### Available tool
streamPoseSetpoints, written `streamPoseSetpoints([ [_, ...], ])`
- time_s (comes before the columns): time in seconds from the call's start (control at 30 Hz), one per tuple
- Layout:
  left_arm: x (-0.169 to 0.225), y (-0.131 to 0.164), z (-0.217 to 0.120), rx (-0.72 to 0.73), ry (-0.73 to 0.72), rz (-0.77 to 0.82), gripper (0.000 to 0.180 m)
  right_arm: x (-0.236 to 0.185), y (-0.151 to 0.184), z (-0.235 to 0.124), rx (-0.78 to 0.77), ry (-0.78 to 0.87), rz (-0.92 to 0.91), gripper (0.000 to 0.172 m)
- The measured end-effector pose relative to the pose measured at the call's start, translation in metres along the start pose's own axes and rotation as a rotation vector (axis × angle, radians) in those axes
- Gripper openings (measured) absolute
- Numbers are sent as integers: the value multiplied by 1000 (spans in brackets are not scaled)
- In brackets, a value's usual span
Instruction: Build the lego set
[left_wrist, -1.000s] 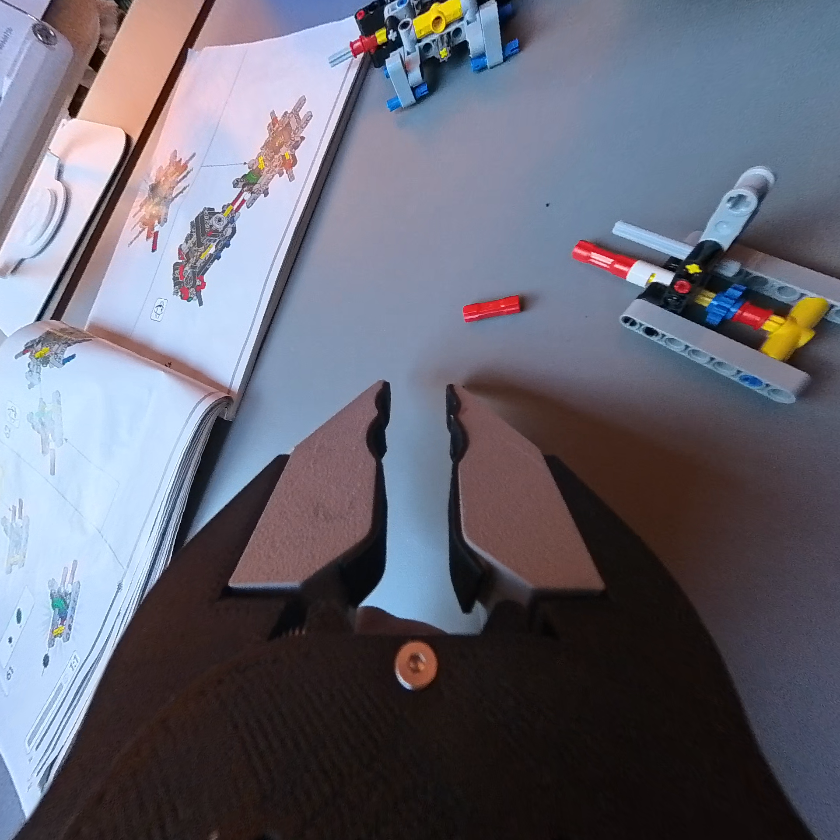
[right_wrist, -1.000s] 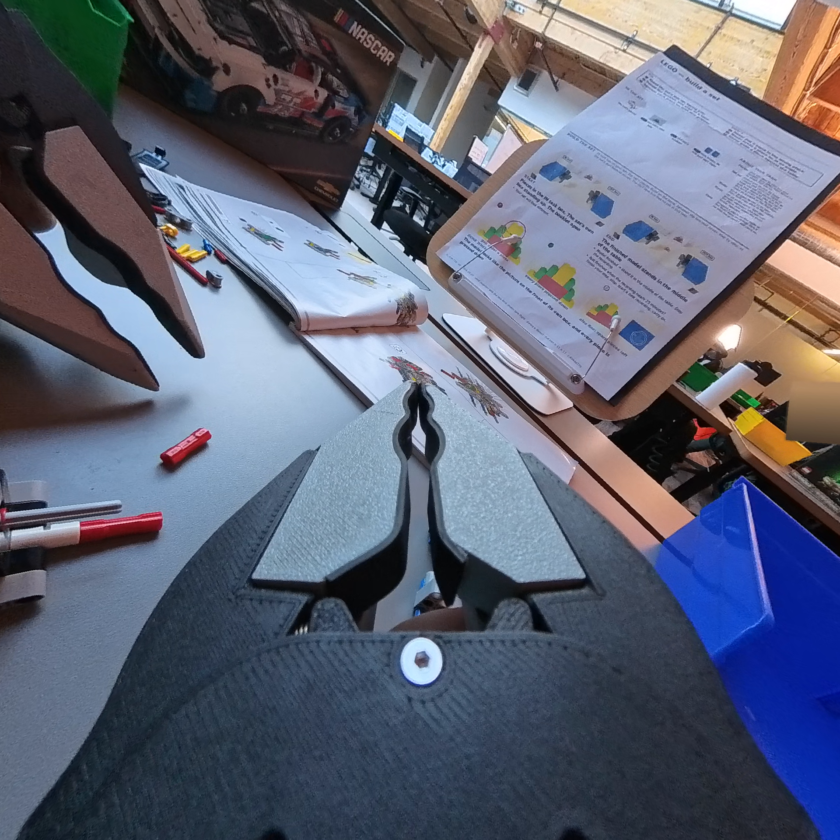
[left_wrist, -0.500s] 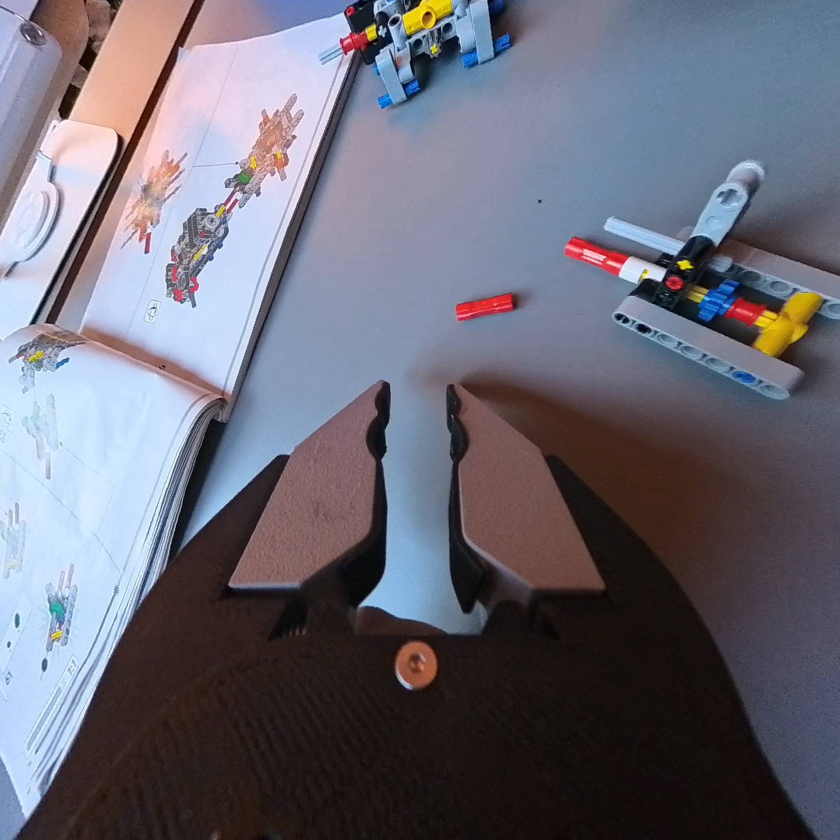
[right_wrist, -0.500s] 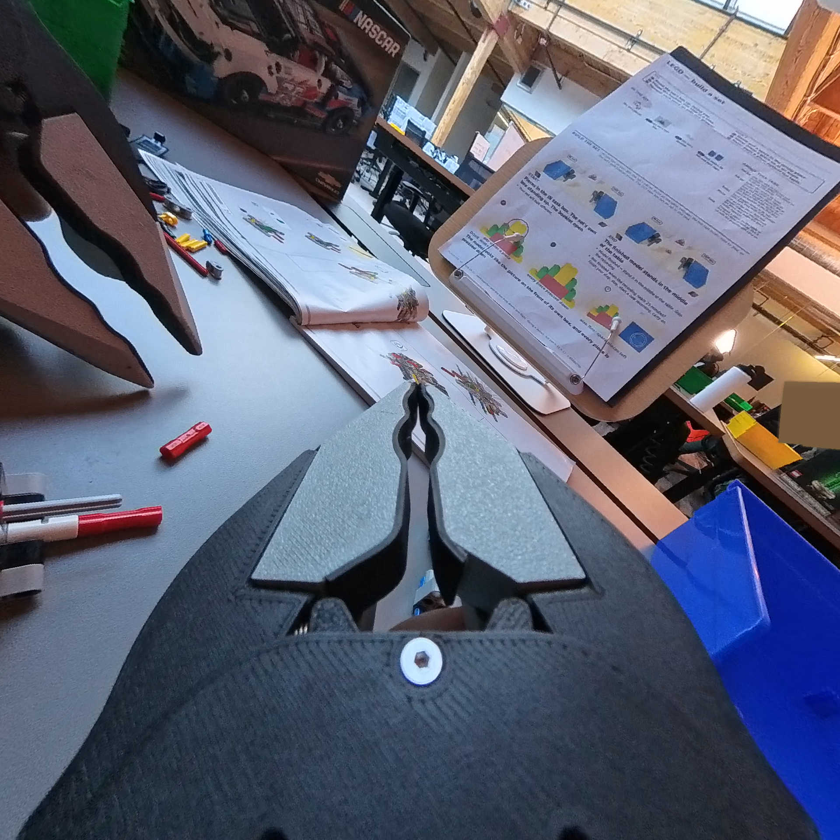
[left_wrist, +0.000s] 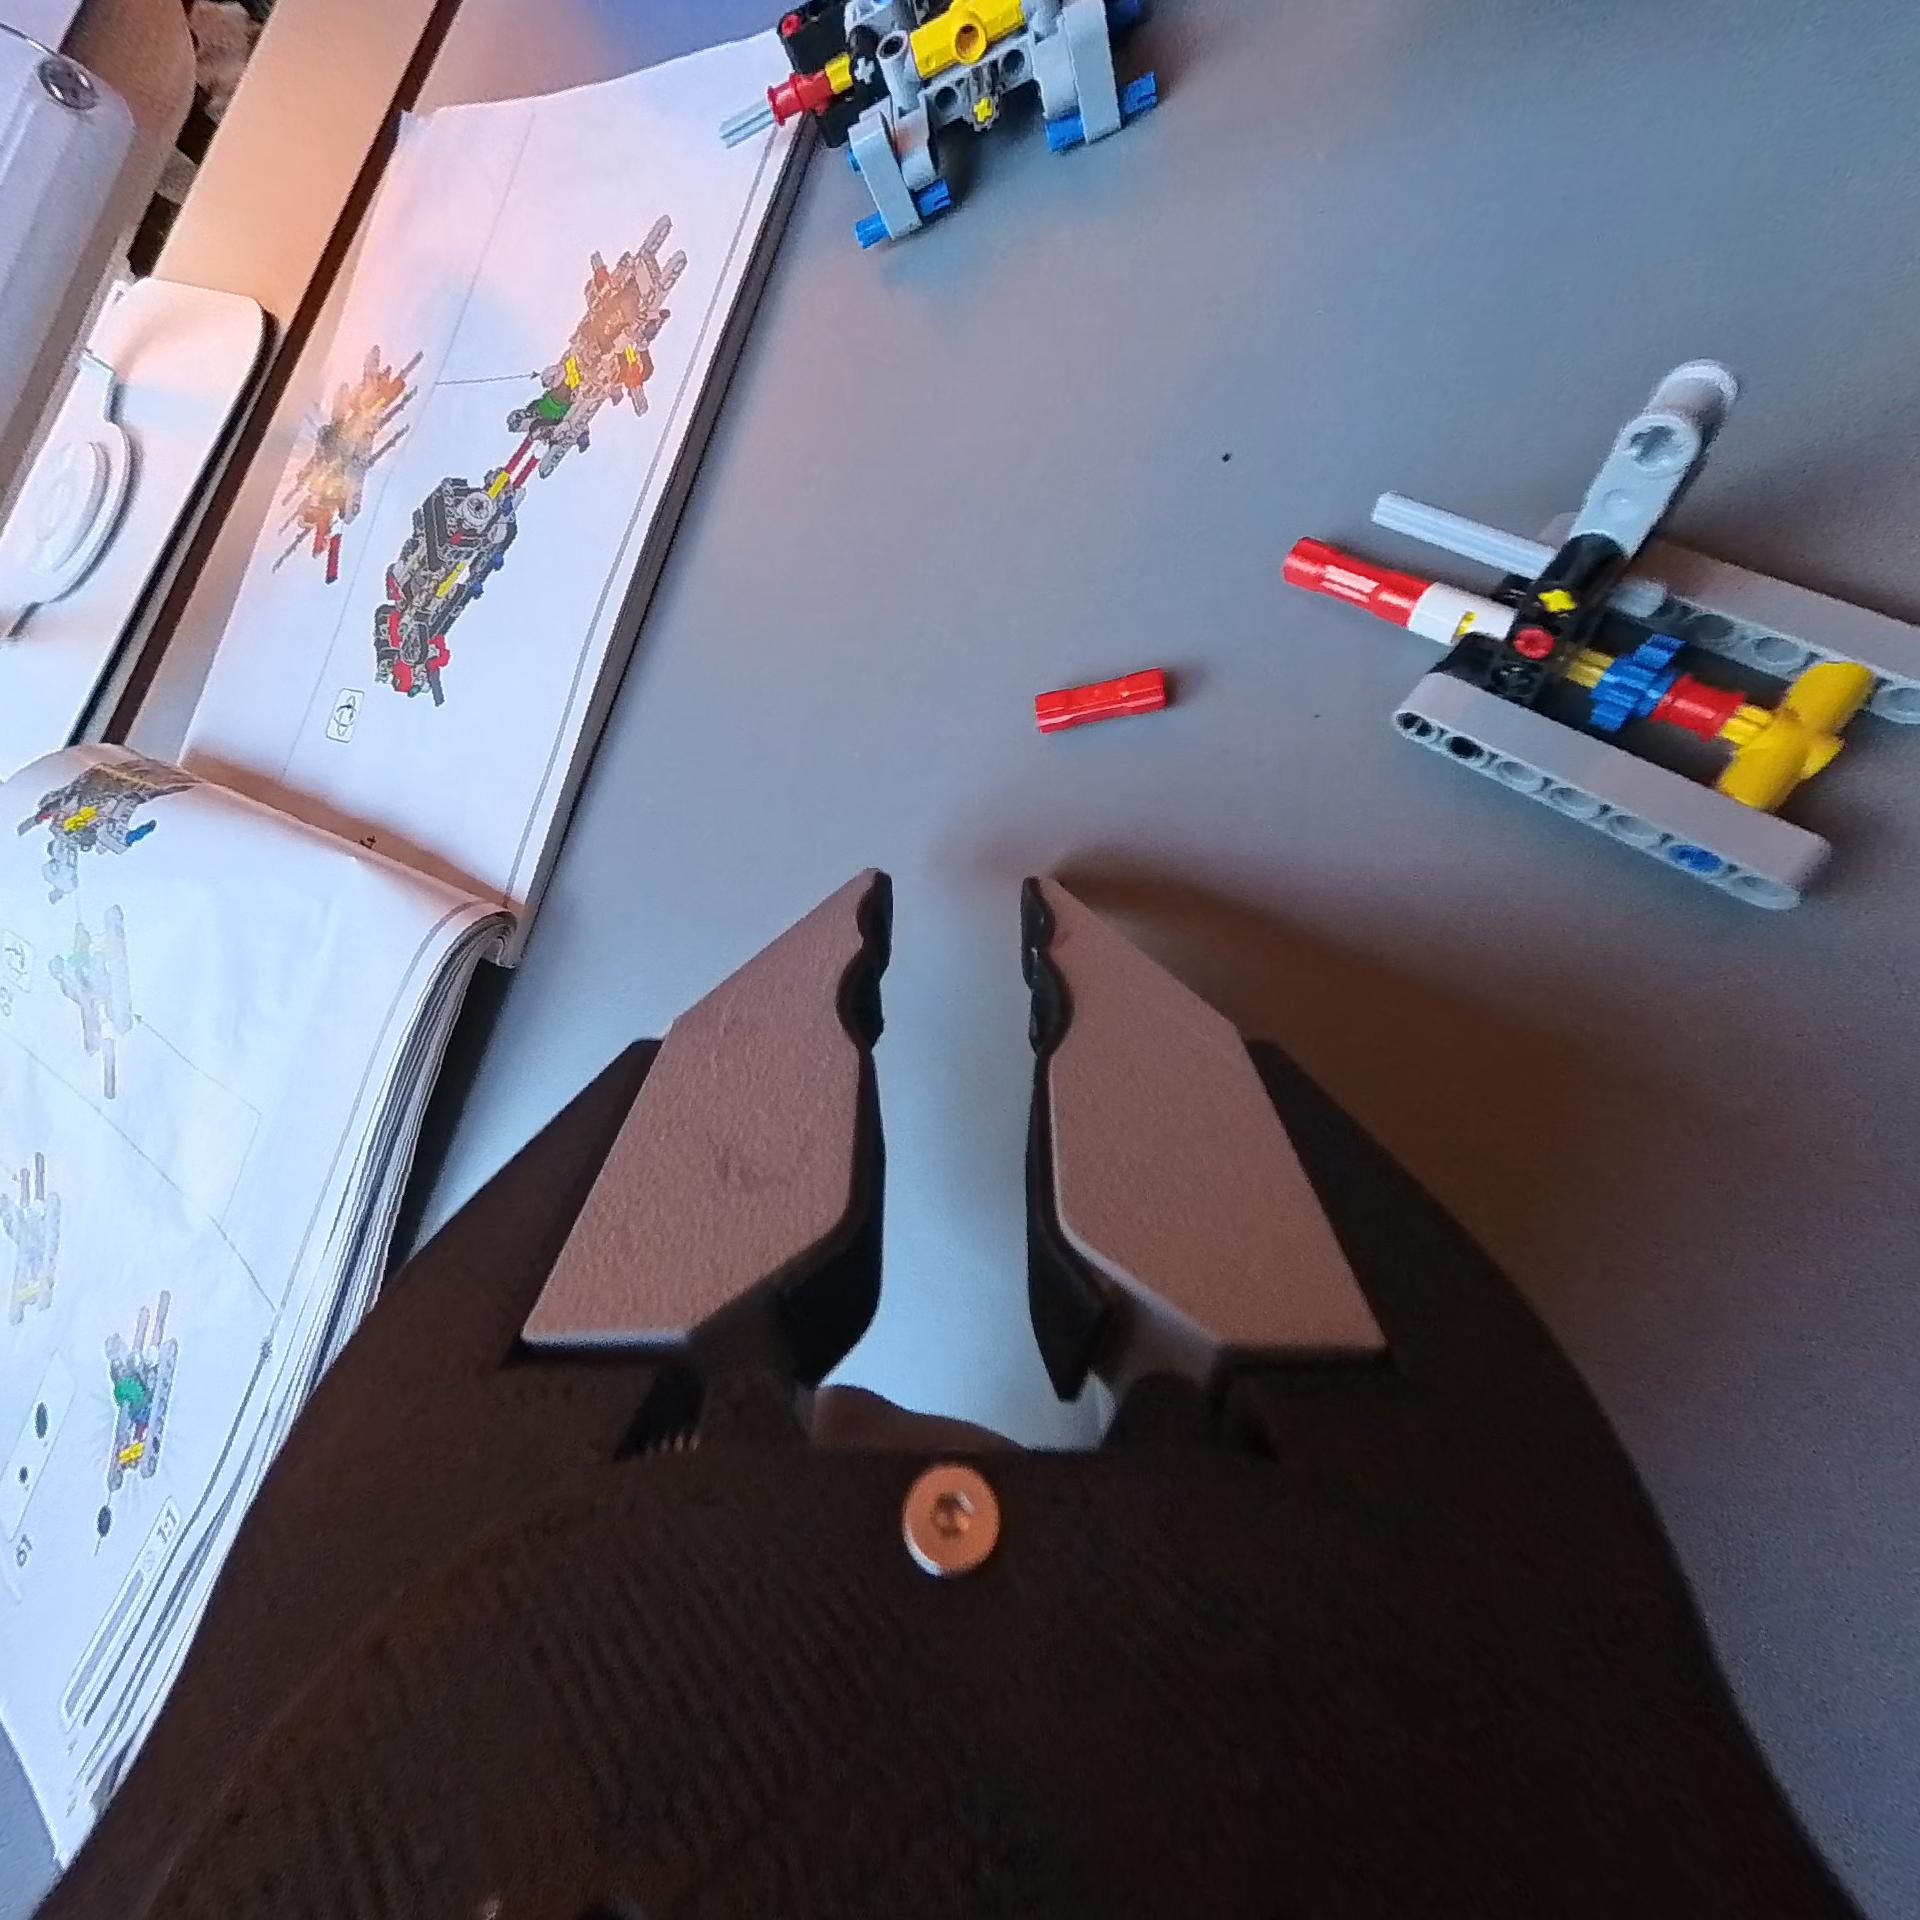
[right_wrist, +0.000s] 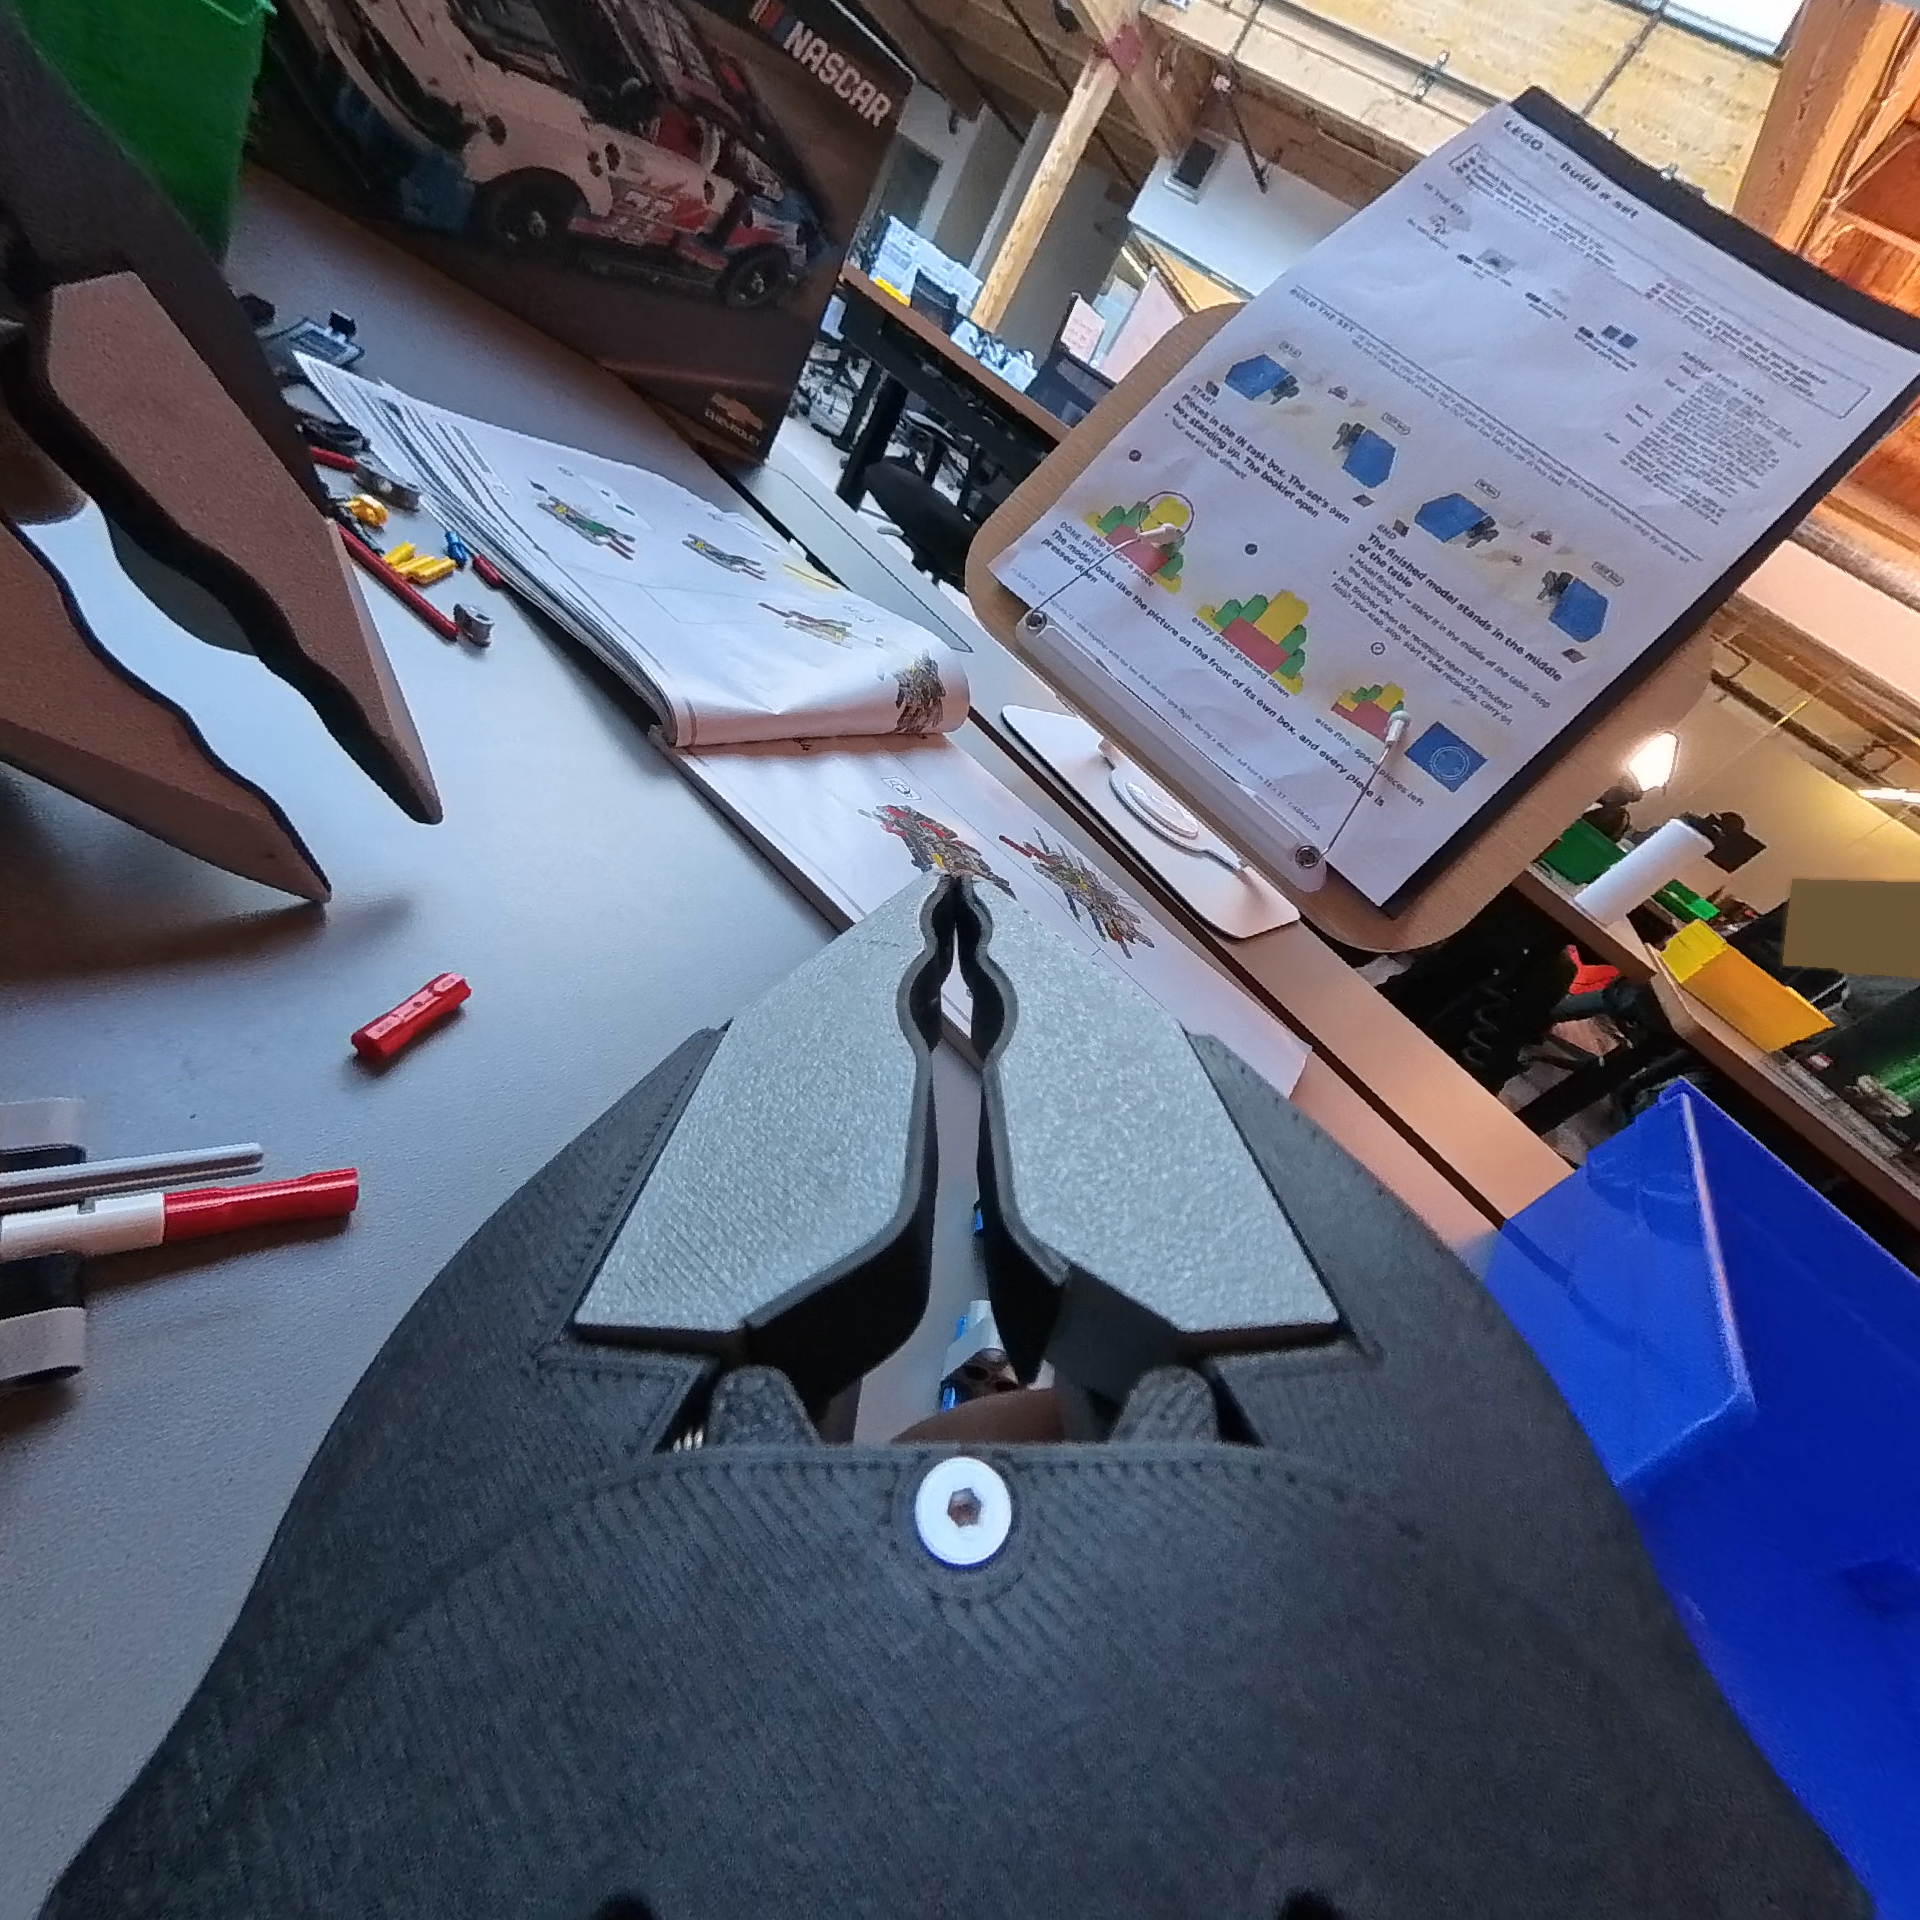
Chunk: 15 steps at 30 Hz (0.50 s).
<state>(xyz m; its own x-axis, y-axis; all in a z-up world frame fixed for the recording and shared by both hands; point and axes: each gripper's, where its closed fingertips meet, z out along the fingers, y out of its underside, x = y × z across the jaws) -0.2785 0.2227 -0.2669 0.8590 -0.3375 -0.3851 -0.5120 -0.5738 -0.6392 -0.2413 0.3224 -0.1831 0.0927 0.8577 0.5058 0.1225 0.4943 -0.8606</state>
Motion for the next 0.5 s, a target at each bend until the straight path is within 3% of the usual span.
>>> streamPoseSetpoints([
  [0.5,-18,9,3,-20,-31,-43,20,-1,0,-2,-6,-29,40,0],
])
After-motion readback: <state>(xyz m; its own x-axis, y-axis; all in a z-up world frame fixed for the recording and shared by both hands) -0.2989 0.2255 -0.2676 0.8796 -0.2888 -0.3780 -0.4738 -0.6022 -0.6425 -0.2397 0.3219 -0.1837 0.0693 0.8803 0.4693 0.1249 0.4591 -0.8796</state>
